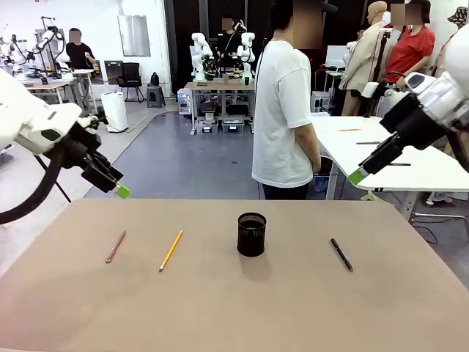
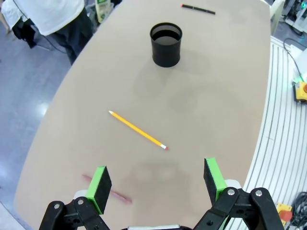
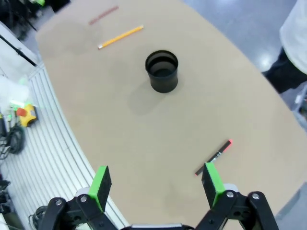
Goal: Place the pens into the pen holder.
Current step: Pick up a writing instrument from the table and place it into the Pen holder.
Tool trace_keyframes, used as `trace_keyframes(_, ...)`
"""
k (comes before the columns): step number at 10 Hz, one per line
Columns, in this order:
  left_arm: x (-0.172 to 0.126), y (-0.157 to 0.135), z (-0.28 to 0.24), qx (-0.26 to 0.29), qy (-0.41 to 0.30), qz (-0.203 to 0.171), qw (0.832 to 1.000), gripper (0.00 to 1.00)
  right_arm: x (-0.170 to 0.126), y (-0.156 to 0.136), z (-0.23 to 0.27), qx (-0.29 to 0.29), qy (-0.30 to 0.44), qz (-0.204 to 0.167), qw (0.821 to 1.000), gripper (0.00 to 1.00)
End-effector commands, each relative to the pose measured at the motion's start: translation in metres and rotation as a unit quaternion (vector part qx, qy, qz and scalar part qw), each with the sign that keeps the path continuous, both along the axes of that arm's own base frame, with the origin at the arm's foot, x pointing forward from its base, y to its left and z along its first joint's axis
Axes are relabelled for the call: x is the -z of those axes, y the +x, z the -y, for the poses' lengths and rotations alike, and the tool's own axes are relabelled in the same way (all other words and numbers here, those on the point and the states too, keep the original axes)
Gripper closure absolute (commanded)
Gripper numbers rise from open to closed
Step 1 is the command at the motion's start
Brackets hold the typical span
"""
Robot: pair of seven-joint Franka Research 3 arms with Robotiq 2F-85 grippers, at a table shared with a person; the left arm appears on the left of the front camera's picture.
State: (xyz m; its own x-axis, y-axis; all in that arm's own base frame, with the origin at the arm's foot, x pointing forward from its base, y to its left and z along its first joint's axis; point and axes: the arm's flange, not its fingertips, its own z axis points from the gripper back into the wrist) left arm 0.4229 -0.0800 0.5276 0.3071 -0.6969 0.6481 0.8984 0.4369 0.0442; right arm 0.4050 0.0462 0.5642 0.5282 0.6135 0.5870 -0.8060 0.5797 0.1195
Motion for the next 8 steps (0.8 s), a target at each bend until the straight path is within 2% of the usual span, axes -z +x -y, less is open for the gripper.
trace_keyframes(1,-0.015,0.003,-0.020,0.002,-0.023,0.001,1.000,0.00,0.004,0.006,0.018,-0.031,0.020,0.007,0.999,0.00)
trace_keyframes(4,-0.019,0.010,-0.033,-0.018,-0.035,-0.004,0.999,0.00,0.017,0.013,0.050,-0.052,0.039,0.026,0.998,0.00)
trace_keyframes(8,-0.020,0.012,-0.040,-0.016,-0.042,0.012,0.999,0.00,0.026,0.011,0.057,-0.055,0.045,0.049,0.996,0.00)
